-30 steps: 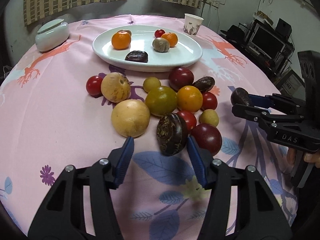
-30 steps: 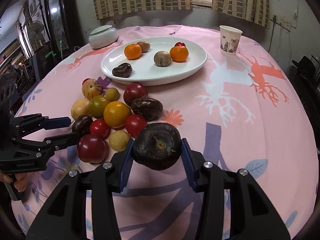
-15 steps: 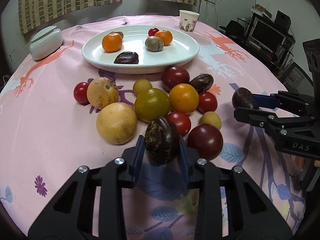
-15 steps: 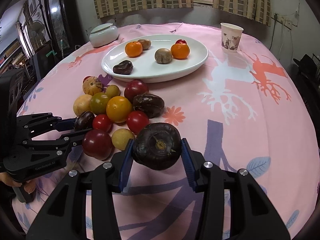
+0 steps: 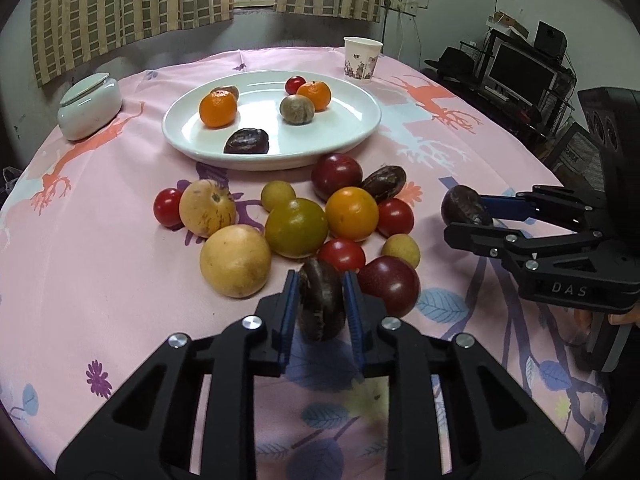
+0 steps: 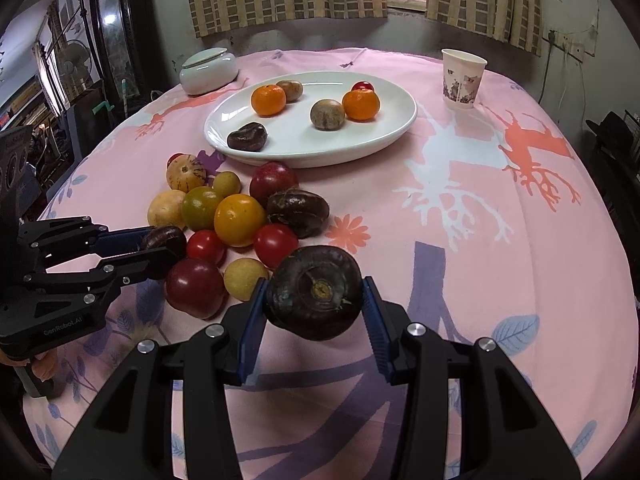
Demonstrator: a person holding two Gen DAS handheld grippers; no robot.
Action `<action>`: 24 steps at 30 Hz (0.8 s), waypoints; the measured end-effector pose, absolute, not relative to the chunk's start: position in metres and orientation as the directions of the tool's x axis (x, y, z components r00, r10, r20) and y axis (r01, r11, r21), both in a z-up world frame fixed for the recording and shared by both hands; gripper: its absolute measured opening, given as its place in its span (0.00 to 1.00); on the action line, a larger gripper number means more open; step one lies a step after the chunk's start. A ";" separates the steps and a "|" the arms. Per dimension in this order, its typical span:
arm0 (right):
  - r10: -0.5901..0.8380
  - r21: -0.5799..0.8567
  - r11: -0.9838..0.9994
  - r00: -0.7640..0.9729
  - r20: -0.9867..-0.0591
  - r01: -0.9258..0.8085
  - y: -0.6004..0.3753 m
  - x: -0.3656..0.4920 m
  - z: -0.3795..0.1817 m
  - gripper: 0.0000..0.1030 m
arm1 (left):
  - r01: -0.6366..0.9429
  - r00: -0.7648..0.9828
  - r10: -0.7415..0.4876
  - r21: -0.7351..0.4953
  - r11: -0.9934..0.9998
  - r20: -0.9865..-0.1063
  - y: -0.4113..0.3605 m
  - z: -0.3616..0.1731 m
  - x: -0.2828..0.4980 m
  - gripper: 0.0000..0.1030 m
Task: Organize fruits
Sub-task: 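Carry both dark fruits onto the white plate and open both tools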
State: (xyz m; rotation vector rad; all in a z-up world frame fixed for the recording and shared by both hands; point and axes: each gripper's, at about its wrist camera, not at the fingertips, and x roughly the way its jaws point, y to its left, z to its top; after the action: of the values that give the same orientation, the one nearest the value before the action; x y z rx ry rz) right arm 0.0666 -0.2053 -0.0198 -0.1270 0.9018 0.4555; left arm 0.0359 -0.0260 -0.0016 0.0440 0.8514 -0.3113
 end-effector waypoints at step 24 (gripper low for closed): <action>0.348 0.076 0.889 0.559 -0.753 -0.451 -0.201 0.060 -0.009 0.45 | 0.232 0.622 -0.215 -0.085 0.969 -0.753 -0.015 0.011 0.041 0.24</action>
State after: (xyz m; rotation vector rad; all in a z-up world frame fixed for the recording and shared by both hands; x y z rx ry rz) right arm 0.0604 -0.2010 -0.0088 -0.1303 0.8573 0.4724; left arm 0.0414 -0.0149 0.0111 0.0210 0.8619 -0.2566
